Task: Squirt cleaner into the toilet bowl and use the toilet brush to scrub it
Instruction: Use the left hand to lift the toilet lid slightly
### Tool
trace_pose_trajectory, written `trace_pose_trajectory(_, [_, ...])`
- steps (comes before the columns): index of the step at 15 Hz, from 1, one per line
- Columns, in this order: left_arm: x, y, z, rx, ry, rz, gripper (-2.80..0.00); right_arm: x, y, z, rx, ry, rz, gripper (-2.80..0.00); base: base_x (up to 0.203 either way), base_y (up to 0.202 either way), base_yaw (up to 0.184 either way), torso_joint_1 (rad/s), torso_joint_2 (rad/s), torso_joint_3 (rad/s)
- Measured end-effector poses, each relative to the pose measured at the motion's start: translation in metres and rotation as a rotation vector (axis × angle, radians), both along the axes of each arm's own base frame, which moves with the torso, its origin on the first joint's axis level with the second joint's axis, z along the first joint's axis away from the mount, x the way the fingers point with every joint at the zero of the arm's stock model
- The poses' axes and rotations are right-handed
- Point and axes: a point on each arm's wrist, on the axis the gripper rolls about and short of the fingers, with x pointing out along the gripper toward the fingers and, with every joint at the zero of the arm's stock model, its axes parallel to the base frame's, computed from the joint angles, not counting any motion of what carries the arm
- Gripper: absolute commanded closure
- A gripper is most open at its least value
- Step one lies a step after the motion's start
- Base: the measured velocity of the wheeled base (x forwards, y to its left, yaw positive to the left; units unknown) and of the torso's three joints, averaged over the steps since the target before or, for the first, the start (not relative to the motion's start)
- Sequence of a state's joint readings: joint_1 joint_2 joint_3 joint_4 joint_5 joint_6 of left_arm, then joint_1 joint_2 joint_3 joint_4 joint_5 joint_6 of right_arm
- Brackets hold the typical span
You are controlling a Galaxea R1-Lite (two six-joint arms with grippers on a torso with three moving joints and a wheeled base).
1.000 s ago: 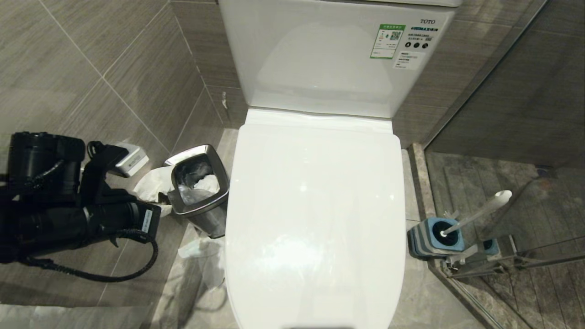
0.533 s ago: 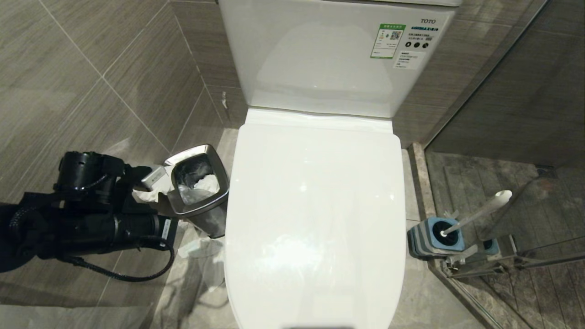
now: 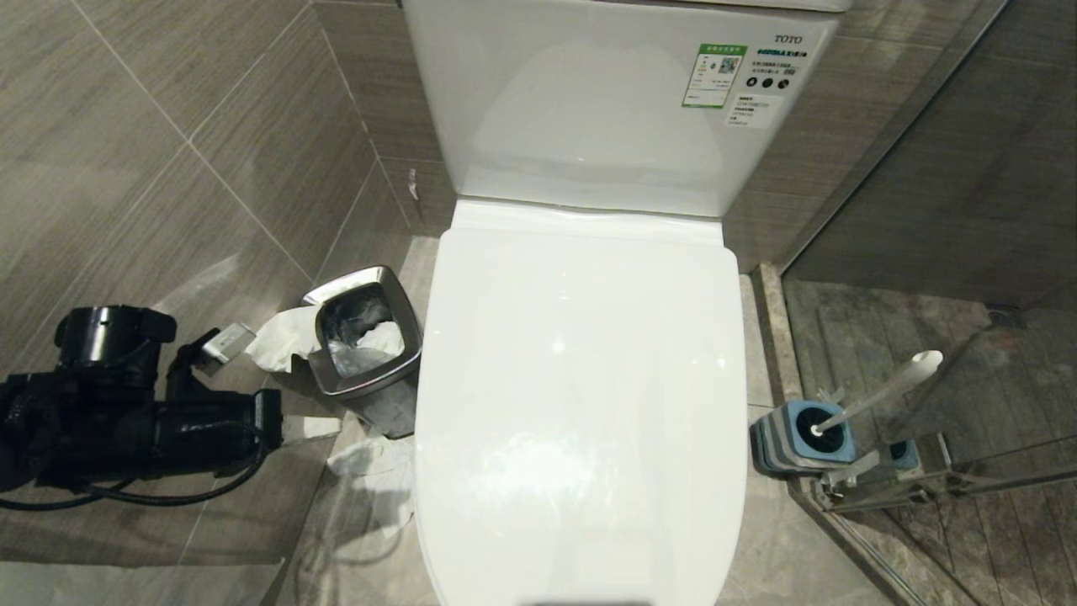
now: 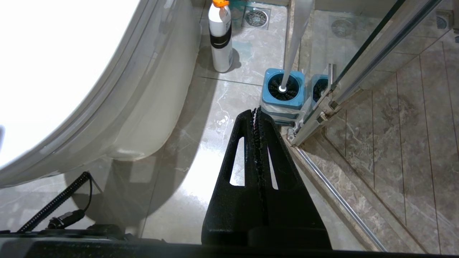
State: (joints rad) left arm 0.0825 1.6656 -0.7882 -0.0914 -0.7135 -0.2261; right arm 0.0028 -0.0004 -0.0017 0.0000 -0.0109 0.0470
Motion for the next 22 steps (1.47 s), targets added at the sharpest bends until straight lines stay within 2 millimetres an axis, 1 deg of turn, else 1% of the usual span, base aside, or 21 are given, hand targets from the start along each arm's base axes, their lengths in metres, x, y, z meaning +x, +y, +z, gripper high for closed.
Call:
trace_pose_trajectory(2, [0.000,0.018,-0.010,-0.089,-0.024,-0.017,0.00,0.000,0.000,0.000,0.000,0.000,0.000,0.00,0.000,0.000,0.000,0.000,0.00,0.000])
trace_pose_trajectory(4, [-0.005,0.028,-0.023,-0.181,-0.047,-0.069,0.00,0.000,0.000,0.000,0.000,0.000,0.000,0.00,0.000,0.000,0.000,0.000,0.00,0.000])
trace_pose_trajectory(7, [-0.020,0.032,-0.046,-0.314,-0.075,-0.184,0.00,0.000,0.000,0.000,0.000,0.000,0.000,0.00,0.000,0.000,0.000,0.000,0.00,0.000])
trace_pose_trajectory(11, [-0.019,0.034,-0.086,-0.346,-0.148,-0.255,0.00,0.000,0.000,0.000,0.000,0.000,0.000,0.00,0.000,0.000,0.000,0.000,0.00,0.000])
trace_pose_trajectory(13, [-0.023,0.034,-0.101,-0.361,-0.179,-0.286,0.00,0.000,0.000,0.000,0.000,0.000,0.000,0.00,0.000,0.000,0.000,0.000,0.00,0.000])
trace_pose_trajectory(17, [-0.026,0.031,-0.114,-0.387,-0.150,-0.297,0.00,0.000,0.000,0.000,0.000,0.000,0.000,0.00,0.000,0.000,0.000,0.000,0.00,0.000])
trace_pose_trajectory(20, [-0.025,0.023,-0.115,-0.391,-0.137,-0.329,0.00,0.000,0.000,0.000,0.000,-0.001,0.000,0.00,0.000,0.000,0.000,0.000,0.00,0.000])
trace_pose_trajectory(22, [-0.025,0.015,-0.110,-0.393,-0.137,-0.356,0.00,0.000,0.000,0.000,0.000,0.000,0.000,0.00,0.000,0.000,0.000,0.000,0.00,0.000])
